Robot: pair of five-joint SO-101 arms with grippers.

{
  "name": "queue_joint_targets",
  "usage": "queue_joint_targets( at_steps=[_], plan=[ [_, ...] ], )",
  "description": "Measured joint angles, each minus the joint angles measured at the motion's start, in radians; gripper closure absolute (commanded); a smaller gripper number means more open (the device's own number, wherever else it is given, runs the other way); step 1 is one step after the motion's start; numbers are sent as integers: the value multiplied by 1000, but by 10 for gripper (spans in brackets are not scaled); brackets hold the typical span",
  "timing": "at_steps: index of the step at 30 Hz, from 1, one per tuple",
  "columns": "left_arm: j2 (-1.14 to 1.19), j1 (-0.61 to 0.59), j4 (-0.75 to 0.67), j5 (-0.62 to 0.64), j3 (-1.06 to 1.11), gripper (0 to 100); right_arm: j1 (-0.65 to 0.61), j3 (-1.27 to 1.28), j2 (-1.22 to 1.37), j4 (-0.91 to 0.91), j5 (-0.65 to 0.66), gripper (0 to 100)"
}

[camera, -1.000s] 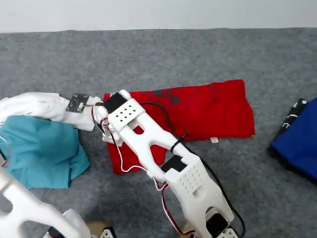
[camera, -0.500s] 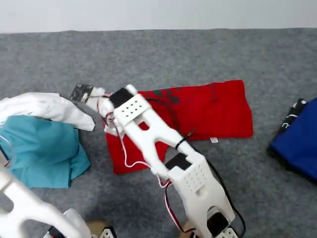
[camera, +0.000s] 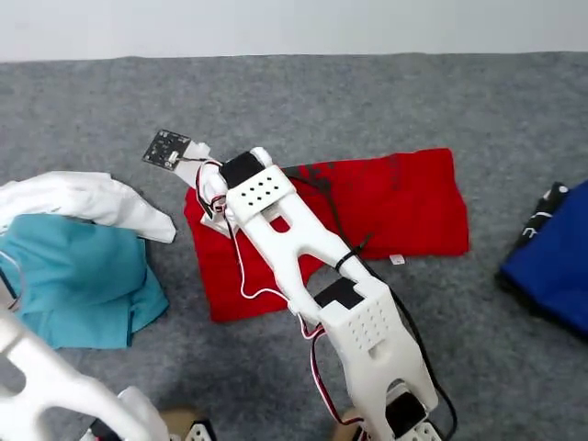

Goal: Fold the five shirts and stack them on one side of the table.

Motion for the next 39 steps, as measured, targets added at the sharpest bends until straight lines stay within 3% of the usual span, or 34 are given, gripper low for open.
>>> queue_joint_targets(
  at_steps=[12,19,28,34,39],
  plan=[
    [0,0,-31,0,0,998,106,-75,-29,265,-25,772],
    [-2,58,-37,0,58,998,129,-75,-29,404,-167,772],
    [-2,78,-37,18,64,998,146,-86,52,367,-199,777],
    [-2,78,-37,18,64,998,187,-86,97,310,-199,930],
    [-2,78,-37,18,64,998,187,-86,100,310,-199,970]
  ],
)
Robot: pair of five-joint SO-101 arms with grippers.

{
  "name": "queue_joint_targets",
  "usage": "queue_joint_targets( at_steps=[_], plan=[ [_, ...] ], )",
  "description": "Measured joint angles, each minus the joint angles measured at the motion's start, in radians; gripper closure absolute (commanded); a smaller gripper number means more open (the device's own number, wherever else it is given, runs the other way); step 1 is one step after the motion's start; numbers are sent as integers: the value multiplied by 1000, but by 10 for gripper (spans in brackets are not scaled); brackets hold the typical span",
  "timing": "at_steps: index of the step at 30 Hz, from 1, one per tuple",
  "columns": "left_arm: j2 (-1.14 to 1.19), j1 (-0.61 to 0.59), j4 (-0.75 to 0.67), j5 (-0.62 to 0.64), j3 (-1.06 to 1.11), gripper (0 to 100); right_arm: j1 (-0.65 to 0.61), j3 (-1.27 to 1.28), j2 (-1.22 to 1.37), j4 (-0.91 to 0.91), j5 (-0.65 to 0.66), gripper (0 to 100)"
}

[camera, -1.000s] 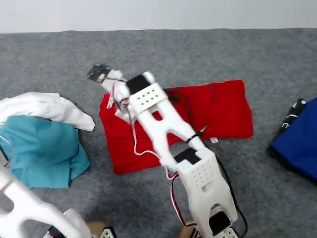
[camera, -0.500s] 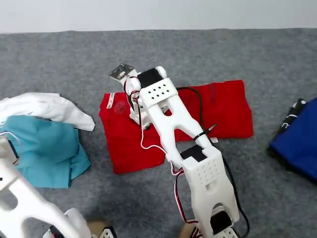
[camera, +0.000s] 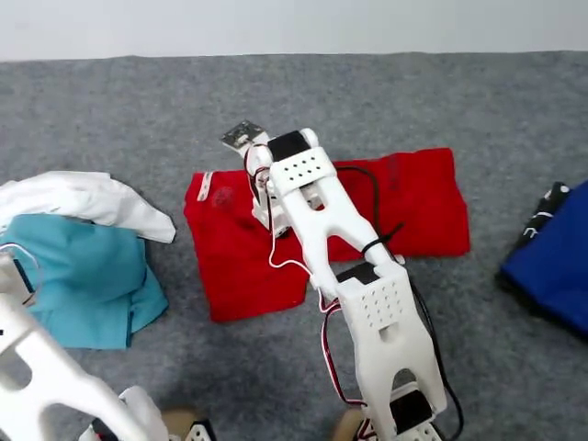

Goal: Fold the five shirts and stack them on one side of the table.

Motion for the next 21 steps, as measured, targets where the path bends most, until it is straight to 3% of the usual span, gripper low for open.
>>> queue_joint_targets(
  at_steps=[5,14,21],
  plan=[
    [0,0,0,3,0,998,18,0,0,0,0,989],
    [0,0,0,3,0,998,25,0,-20,32,127,989],
    [0,0,0,3,0,998,100,0,-92,32,135,989]
  ],
)
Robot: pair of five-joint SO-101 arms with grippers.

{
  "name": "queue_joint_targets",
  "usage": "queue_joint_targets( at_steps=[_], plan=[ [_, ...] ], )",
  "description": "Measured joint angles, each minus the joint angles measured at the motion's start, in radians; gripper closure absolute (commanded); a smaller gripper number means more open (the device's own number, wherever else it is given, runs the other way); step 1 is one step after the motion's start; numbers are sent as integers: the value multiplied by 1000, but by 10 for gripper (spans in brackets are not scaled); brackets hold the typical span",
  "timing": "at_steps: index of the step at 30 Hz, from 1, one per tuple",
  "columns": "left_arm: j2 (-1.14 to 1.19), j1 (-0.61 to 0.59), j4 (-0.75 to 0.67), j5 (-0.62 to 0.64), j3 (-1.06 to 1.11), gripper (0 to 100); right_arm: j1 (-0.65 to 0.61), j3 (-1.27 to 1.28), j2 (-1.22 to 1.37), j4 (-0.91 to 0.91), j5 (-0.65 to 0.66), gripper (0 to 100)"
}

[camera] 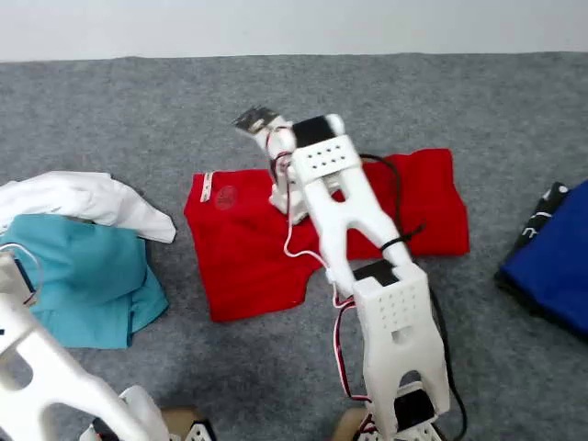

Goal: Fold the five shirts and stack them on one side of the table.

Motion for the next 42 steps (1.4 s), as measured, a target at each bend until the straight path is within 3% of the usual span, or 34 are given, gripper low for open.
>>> queue_joint_targets(
  at_steps=[12,16,22,33,42],
  plan=[
    [0,0,0,0,0,998,31,0,-2,8,0,989],
    [0,0,0,0,0,998,-21,0,-2,9,0,980],
    [0,0,0,0,0,998,-98,0,-2,15,0,831],
    [0,0,0,0,0,998,-250,-238,-26,44,2,830],
    [0,0,0,0,0,998,-333,-245,133,-92,2,830]
  ],
)
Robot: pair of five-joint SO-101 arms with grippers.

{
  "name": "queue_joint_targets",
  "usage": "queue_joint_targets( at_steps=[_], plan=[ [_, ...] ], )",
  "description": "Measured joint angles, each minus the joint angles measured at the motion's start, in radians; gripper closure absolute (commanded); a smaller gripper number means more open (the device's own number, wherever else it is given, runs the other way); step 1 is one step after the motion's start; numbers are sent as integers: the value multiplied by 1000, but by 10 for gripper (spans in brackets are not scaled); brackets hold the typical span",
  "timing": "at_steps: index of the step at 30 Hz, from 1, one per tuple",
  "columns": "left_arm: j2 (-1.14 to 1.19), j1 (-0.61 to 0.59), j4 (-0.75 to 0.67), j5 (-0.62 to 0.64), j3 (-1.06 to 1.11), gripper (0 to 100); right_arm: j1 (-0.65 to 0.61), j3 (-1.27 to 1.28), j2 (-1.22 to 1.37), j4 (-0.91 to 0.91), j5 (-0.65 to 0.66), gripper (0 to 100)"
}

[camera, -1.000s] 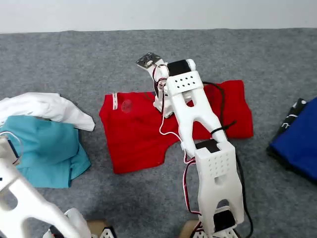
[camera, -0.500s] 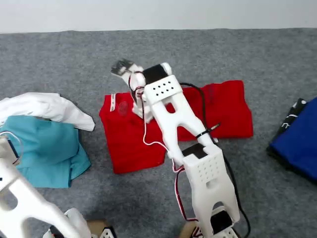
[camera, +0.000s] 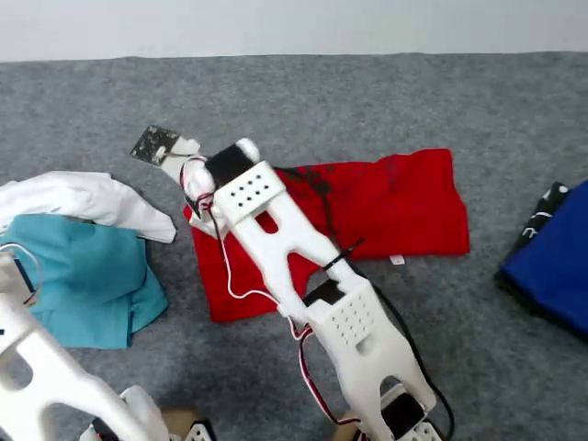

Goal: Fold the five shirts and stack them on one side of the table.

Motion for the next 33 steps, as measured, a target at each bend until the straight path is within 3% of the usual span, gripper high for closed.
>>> queue_joint_targets(
  at_steps=[9,14,33],
  plan=[
    [0,0,0,0,0,998,-48,0,130,-103,0,834],
    [0,0,0,0,0,998,-44,0,180,-147,0,993],
    [0,0,-15,0,54,998,-44,-281,215,-101,0,984]
  ],
)
